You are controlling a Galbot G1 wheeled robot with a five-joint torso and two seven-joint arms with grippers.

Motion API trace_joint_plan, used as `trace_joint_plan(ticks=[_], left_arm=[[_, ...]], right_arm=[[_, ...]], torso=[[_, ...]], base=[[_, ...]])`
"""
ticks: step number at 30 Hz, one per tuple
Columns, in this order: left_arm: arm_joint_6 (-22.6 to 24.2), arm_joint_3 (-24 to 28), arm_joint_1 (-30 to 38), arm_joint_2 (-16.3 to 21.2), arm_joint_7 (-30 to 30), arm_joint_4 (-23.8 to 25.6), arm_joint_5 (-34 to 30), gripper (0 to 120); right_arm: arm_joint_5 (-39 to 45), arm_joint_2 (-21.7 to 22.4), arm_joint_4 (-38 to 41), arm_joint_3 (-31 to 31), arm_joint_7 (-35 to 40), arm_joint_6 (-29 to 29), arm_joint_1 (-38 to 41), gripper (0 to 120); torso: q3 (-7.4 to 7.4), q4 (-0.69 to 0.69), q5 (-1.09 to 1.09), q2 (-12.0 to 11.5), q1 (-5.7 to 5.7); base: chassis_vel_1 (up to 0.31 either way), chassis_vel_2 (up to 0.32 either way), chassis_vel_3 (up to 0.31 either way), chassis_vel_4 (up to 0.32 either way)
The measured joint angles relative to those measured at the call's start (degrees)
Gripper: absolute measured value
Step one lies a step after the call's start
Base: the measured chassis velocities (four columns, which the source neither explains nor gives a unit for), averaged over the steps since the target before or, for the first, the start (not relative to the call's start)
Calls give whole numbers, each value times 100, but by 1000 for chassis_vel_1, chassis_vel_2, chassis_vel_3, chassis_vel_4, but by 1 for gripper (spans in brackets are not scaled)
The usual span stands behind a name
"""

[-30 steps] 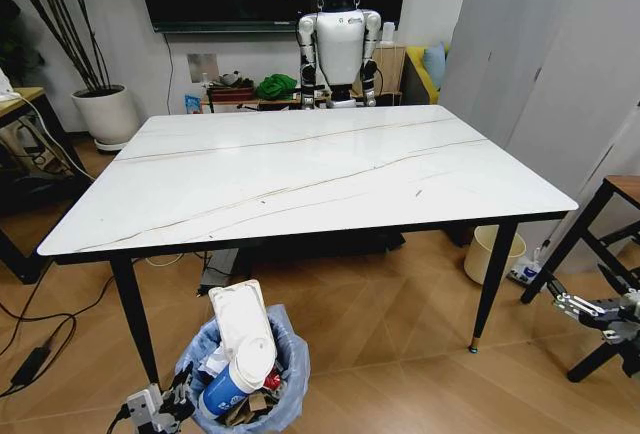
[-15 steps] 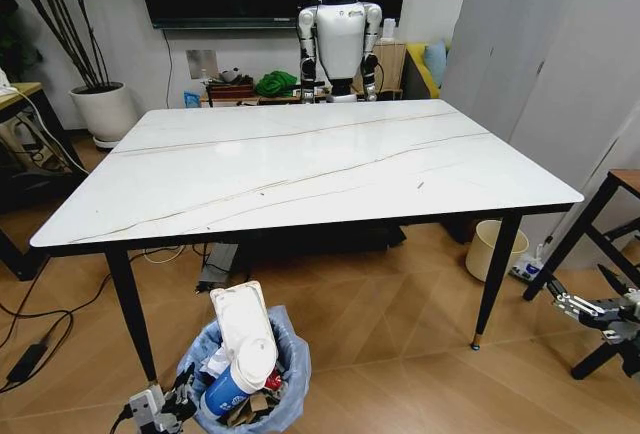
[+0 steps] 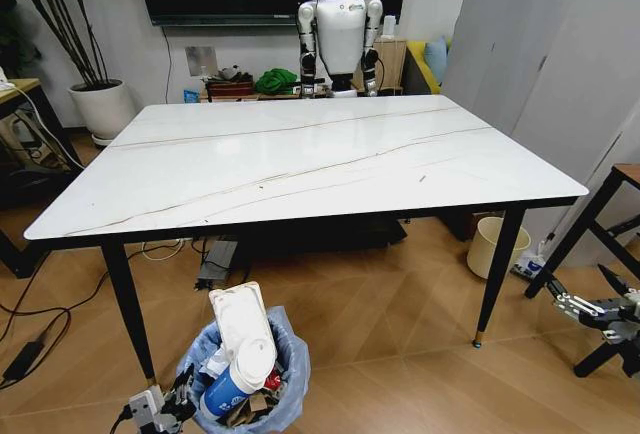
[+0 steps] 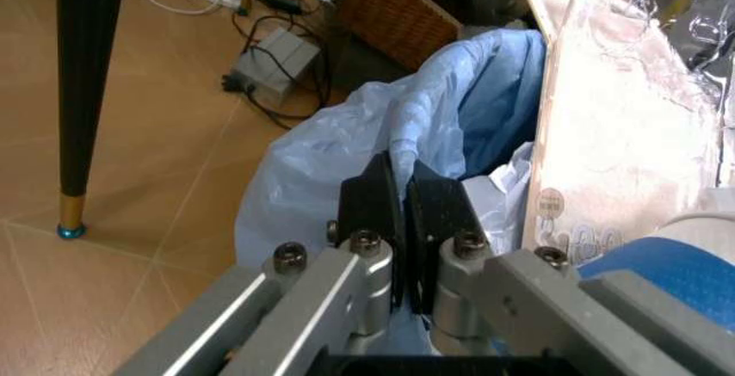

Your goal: Pick up the trash bin and place the trash from the table into it.

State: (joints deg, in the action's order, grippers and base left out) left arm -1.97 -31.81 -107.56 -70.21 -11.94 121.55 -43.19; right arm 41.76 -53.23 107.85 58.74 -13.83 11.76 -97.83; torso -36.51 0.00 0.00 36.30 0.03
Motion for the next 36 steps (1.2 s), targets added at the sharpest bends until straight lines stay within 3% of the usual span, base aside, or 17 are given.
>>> trace_joint_plan(ticks=[7, 36], left_arm=[[2, -11, 16, -14, 0, -43, -12, 0], [-81, -19, 203, -50, -59, -358, -11, 0]], right_arm=[[0, 0, 0, 0, 0, 0, 0, 100], [0, 0, 0, 0, 0, 0, 0, 100]], torso=[[62, 1, 1, -98, 0], [42, 0, 0, -46, -2]], base=[[0, 0, 0, 0], [0, 0, 0, 0]])
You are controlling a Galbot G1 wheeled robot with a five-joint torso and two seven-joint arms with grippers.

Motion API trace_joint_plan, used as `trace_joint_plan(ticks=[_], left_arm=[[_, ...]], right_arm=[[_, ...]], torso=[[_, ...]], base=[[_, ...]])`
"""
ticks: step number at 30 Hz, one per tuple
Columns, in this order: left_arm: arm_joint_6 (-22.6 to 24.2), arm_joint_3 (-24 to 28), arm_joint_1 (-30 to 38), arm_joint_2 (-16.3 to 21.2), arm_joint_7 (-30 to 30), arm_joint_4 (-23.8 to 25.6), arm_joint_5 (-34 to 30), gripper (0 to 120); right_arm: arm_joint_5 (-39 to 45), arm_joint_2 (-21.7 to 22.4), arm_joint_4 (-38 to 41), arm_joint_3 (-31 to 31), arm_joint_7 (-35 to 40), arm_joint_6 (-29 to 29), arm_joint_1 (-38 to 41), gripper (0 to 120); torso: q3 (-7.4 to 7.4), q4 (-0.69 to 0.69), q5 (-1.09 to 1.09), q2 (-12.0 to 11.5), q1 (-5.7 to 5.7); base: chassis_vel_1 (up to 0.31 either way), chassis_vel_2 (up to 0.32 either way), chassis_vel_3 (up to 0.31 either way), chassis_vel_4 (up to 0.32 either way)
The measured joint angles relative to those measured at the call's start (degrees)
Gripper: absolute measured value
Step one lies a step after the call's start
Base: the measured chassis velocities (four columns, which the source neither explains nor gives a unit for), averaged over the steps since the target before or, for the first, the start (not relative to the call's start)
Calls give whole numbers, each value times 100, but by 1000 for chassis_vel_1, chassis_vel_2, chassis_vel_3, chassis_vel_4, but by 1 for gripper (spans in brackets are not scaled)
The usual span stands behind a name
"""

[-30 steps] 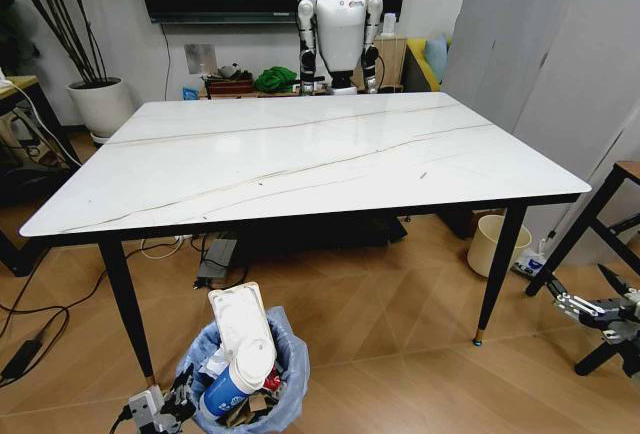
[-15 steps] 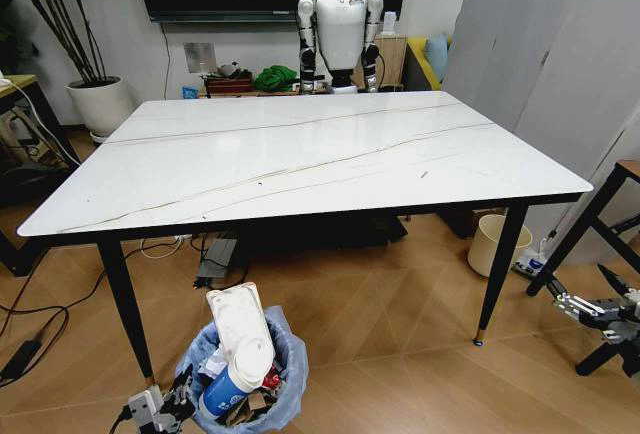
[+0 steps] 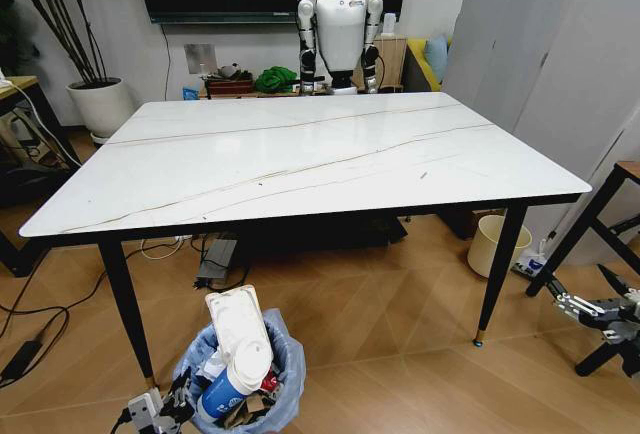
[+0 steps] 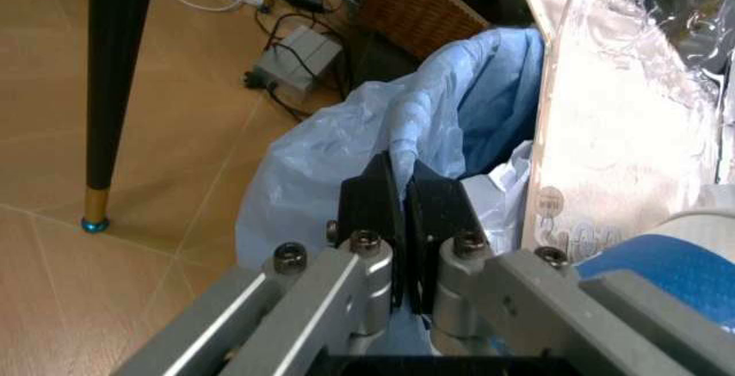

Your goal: Pick up the trash bin and place the trash from the table into it.

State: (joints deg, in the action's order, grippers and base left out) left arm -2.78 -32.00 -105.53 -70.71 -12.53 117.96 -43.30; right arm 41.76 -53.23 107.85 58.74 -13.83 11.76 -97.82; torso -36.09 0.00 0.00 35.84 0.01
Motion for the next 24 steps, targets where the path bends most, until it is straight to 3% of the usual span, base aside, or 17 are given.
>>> trace_joint_plan(ticks=[12, 24], left_arm=[[-43, 2, 436, 113, 116, -495, -226, 0], [-136, 265, 1127, -2, 334, -1342, -433, 0]], right_arm=[[0, 0, 0, 0, 0, 0, 0, 100], [0, 0, 0, 0, 0, 0, 0, 100]], torso=[[-5, 0, 0, 9, 0], [-8, 0, 0, 15, 0]], base=[[0, 0, 0, 0], [0, 0, 0, 0]])
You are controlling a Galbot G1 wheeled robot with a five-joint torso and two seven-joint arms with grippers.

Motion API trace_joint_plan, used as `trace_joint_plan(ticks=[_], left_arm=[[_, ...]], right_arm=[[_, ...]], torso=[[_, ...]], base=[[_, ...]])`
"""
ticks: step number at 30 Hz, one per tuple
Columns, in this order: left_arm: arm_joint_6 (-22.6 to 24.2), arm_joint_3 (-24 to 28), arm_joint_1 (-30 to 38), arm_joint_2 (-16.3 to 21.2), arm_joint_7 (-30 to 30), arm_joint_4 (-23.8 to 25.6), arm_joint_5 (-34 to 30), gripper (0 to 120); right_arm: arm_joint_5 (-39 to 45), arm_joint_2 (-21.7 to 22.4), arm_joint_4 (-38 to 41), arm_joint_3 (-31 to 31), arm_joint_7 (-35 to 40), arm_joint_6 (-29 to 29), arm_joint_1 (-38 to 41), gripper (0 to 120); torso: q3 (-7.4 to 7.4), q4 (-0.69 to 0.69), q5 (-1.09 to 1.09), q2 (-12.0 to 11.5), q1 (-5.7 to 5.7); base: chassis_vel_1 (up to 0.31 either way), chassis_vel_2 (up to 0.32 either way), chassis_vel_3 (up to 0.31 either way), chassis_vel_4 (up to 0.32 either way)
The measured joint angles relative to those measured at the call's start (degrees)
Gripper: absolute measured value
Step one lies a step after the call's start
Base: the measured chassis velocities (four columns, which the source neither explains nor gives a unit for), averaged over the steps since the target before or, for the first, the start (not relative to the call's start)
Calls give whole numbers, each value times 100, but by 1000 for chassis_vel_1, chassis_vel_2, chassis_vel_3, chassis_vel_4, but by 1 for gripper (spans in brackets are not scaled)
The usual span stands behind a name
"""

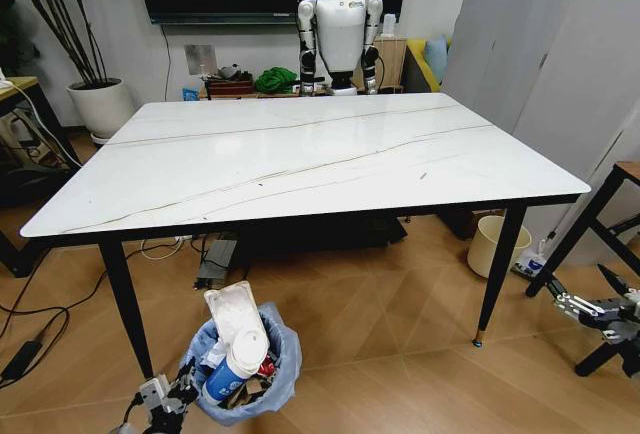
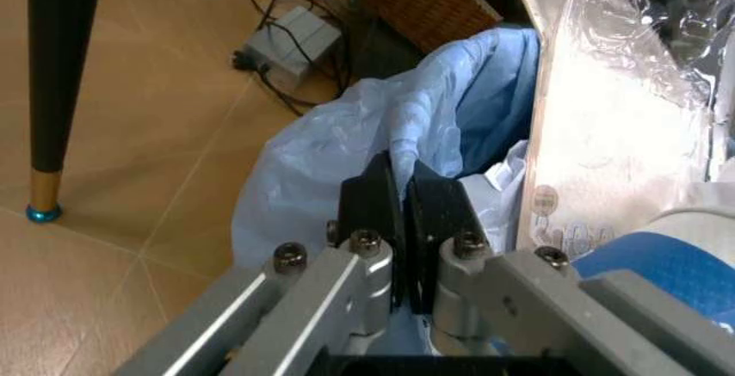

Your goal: Pick up the trash bin and place the trash from the table into it.

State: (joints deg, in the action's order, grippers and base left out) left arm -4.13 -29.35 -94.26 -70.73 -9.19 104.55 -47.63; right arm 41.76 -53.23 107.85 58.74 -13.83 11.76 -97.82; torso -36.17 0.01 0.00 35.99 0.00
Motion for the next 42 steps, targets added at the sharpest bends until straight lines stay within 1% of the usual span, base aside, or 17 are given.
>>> trace_joint_plan(ticks=[9, 12, 17, 23, 33, 34, 38, 41, 42], left_arm=[[3, 154, 229, -67, 49, -528, 66, 0], [2, 181, 269, -78, 75, -655, 89, 0], [-6, 234, 356, -102, 118, -864, 126, 0], [-39, 300, 508, -160, 186, -1220, 188, 0], [-96, 317, 650, -198, 277, -1519, 231, 0], [-137, 316, 706, -228, 325, -1630, 249, 0], [-192, 313, 789, -278, 420, -1826, 269, 0], [-212, 313, 818, -300, 452, -1888, 274, 0], [-256, 302, 875, -345, 511, -2007, 280, 0]], right_arm=[[0, 0, 0, 0, 0, 0, 0, 100], [0, 0, 0, 0, 0, 0, 0, 100], [0, 0, 0, 0, 0, 0, 0, 100], [0, 0, 0, 0, 0, 0, 0, 100], [0, 0, 0, 0, 0, 0, 0, 100], [0, 0, 0, 0, 0, 0, 0, 100], [0, 0, 0, 0, 0, 0, 0, 100], [0, 0, 0, 0, 0, 0, 0, 100], [0, 0, 0, 0, 0, 0, 0, 100]], torso=[[-1, 0, 2, 2, 0], [-1, 0, -1, 3, 0], [-2, 0, 0, 4, 0], [-2, -1, 1, 4, 0], [-2, 0, 0, 5, 0], [-2, 0, 0, 6, 0], [-3, 0, 0, 6, 0], [-2, 0, 1, 6, 0], [-3, -1, 0, 6, 0]], base=[[0, 0, 0, 0], [0, 0, 0, 0], [0, 0, 0, 0], [0, 0, 0, 0], [0, 0, 0, 0], [0, 0, 0, 0], [0, 0, 0, 0], [0, 0, 0, 0], [0, 0, 0, 0]])
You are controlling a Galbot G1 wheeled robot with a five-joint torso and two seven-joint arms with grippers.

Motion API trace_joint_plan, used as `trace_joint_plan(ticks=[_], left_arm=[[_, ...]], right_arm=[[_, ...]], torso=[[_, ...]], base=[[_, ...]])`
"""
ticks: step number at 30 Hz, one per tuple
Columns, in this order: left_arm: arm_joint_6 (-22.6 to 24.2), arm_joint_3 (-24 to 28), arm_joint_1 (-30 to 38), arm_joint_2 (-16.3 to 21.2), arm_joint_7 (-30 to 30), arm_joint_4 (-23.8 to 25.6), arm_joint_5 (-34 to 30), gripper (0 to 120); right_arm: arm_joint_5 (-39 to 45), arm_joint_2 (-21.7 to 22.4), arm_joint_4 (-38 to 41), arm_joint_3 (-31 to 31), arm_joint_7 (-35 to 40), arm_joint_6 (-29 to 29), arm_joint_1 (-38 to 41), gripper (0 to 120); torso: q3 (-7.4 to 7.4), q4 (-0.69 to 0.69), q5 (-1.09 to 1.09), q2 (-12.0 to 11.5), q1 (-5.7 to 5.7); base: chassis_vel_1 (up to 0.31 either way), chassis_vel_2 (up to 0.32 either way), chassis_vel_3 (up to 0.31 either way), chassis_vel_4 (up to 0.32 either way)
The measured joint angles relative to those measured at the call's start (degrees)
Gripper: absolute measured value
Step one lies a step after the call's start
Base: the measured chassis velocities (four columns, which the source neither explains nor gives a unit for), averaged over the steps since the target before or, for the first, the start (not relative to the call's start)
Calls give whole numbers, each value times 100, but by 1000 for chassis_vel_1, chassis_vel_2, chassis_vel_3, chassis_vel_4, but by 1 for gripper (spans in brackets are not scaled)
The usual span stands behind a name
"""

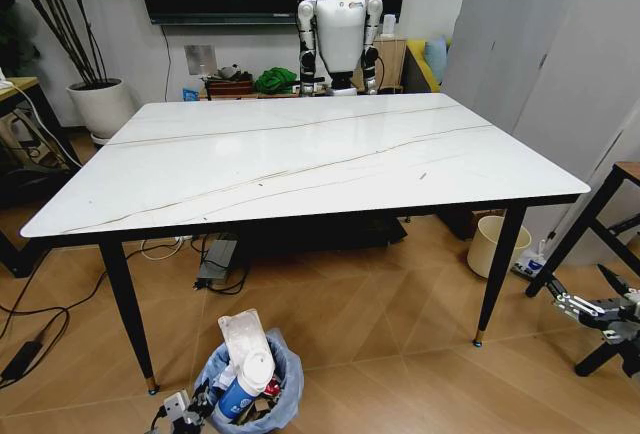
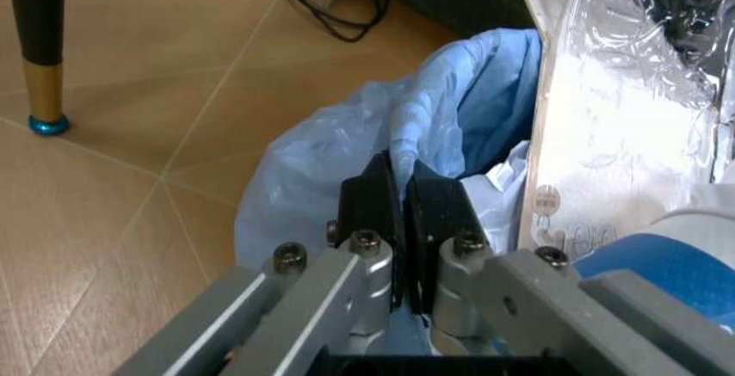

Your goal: Pick up the trash bin and place the trash from the table into it.

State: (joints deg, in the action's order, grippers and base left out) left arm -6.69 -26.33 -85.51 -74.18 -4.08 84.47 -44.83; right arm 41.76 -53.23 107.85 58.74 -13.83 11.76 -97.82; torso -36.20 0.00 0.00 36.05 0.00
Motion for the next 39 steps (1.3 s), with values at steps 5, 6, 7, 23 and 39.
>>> trace_joint_plan(ticks=[5, 6, 7, 23, 39], left_arm=[[-58, -21, 89, -71, 104, -231, 42, 0], [-76, -31, 119, -85, 136, -324, 60, 0], [-89, -49, 149, -99, 158, -416, 65, 0], [-123, -69, 334, -257, 206, -749, 106, 0], [-113, -107, 489, -389, 216, -1120, 229, 0]], right_arm=[[0, 0, 0, 0, 0, 0, 0, 100], [0, 0, 0, 0, 0, 0, 0, 100], [0, 0, 0, 0, 0, 0, 0, 100], [0, 0, 0, 0, 0, 0, 0, 100], [0, 0, 0, 0, 0, 0, 0, 100]], torso=[[0, 0, 0, 0, 0], [0, 0, 0, 0, 0], [0, 0, 0, 0, 0], [0, 0, 0, 1, 0], [0, 0, 0, 1, 0]], base=[[0, 0, 0, 0], [0, 0, 0, 0], [0, 0, 0, 0], [0, 0, 0, 0], [0, 0, 0, 0]])
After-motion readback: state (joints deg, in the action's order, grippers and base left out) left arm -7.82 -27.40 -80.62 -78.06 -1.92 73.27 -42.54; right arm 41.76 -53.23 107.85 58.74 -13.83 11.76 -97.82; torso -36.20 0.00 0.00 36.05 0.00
